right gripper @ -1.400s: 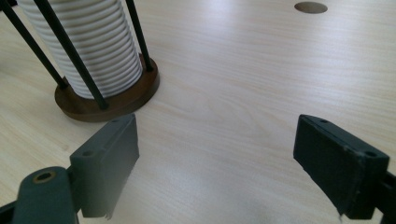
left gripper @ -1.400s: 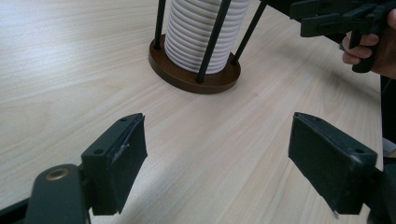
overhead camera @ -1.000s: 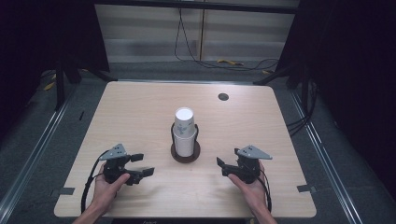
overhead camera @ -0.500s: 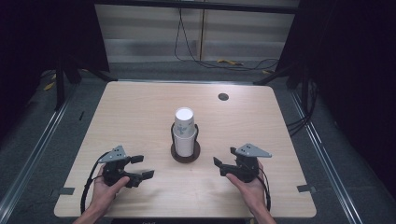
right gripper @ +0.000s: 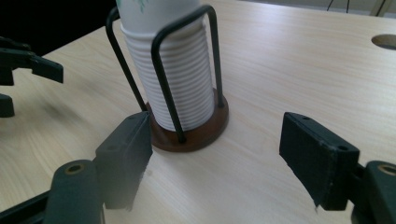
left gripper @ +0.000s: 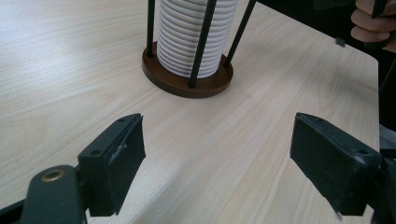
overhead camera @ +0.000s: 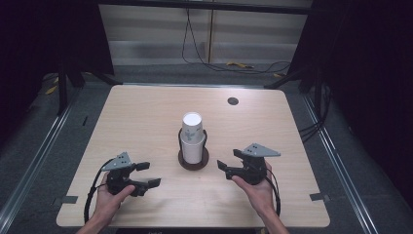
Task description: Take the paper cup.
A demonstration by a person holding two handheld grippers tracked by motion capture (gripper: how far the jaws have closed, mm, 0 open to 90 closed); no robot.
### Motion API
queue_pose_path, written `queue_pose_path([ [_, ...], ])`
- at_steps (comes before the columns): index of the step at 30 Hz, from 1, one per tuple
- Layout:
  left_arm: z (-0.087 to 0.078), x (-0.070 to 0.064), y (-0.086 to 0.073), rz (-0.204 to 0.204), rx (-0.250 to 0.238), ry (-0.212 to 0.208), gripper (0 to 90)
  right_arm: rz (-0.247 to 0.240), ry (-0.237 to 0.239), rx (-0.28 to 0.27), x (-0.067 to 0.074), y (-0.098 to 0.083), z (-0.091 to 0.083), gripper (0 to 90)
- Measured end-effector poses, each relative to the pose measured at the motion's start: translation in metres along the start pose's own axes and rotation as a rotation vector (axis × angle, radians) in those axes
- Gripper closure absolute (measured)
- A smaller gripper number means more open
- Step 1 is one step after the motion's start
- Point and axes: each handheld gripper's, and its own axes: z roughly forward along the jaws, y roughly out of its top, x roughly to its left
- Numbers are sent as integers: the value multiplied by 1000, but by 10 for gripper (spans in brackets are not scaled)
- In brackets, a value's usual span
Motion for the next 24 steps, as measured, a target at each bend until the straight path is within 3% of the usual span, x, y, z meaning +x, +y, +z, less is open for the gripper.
queue_pose_path([
  [8,-1,-2,3,23,-1,-9,162,6,43,-18,0,23,4,251],
  [11,-1,-2,2,30,4,-12,162,6,43,-26,-1,27,7,232],
  [13,0,-3,2,30,2,-12,162,14,58,-1,0,30,12,176],
  [20,5,-5,1,39,28,-25,162,-37,78,9,4,49,17,172],
  [24,6,-5,0,36,29,-33,162,-37,95,-5,3,59,17,172],
])
